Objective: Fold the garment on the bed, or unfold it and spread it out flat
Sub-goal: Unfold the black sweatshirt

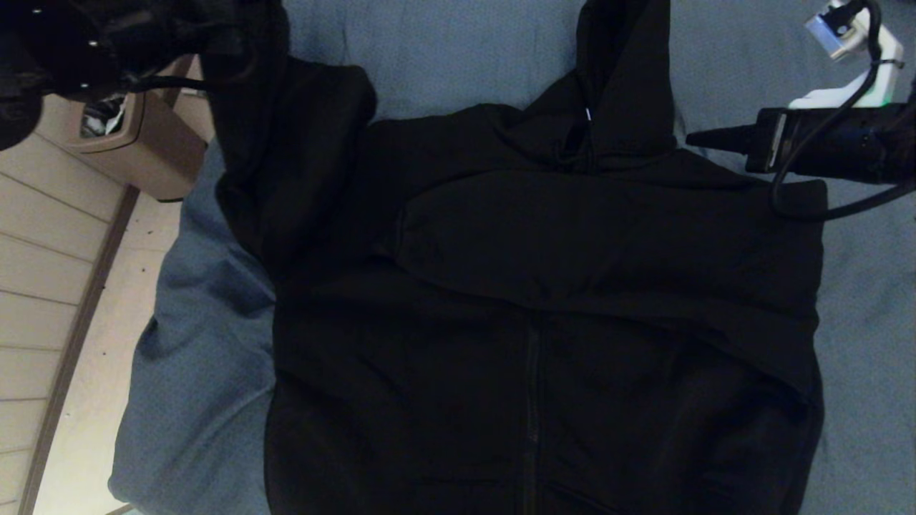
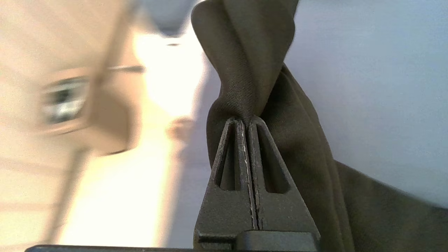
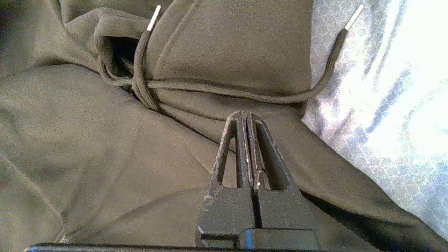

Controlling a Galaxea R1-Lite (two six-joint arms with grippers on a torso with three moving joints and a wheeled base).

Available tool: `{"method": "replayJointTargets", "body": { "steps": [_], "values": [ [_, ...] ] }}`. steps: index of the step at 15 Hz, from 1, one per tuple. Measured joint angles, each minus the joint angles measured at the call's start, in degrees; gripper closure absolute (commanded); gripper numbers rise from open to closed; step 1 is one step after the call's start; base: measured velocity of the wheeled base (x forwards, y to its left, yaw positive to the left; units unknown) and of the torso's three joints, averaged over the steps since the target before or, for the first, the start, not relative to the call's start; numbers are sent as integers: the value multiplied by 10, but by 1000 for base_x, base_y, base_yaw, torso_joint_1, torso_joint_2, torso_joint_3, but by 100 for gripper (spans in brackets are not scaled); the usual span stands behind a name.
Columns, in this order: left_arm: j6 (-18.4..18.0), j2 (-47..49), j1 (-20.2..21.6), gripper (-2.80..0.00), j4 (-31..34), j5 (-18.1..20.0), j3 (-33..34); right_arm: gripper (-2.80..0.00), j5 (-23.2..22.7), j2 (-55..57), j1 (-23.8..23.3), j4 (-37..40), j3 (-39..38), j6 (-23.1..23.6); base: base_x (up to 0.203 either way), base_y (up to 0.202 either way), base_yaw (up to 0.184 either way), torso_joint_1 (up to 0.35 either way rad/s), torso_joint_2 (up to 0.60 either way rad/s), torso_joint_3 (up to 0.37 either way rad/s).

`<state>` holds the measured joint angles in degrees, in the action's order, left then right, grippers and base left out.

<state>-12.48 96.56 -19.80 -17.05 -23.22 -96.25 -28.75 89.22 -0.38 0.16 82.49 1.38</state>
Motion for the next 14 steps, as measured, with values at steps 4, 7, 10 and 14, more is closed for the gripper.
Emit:
{"method": "replayJointTargets", "body": {
  "steps": [4, 7, 10, 14],
  "values": [
    [57, -50, 193, 0, 1, 78, 52, 0, -6, 0, 0, 0, -1, 1, 0, 0, 0, 0, 0, 0],
    [100, -66, 287, 0, -2, 135, 88, 0, -6, 0, 0, 0, -1, 1, 0, 0, 0, 0, 0, 0],
    [103, -73, 305, 0, -10, 144, 138, 0, -6, 1, 1, -15, -6, 1, 0, 0, 0, 0, 0, 0],
    [103, -72, 308, -280, -27, 144, 151, 0, -6, 2, 2, -30, -13, 1, 0, 0, 0, 0, 0, 0]
  ]
}}
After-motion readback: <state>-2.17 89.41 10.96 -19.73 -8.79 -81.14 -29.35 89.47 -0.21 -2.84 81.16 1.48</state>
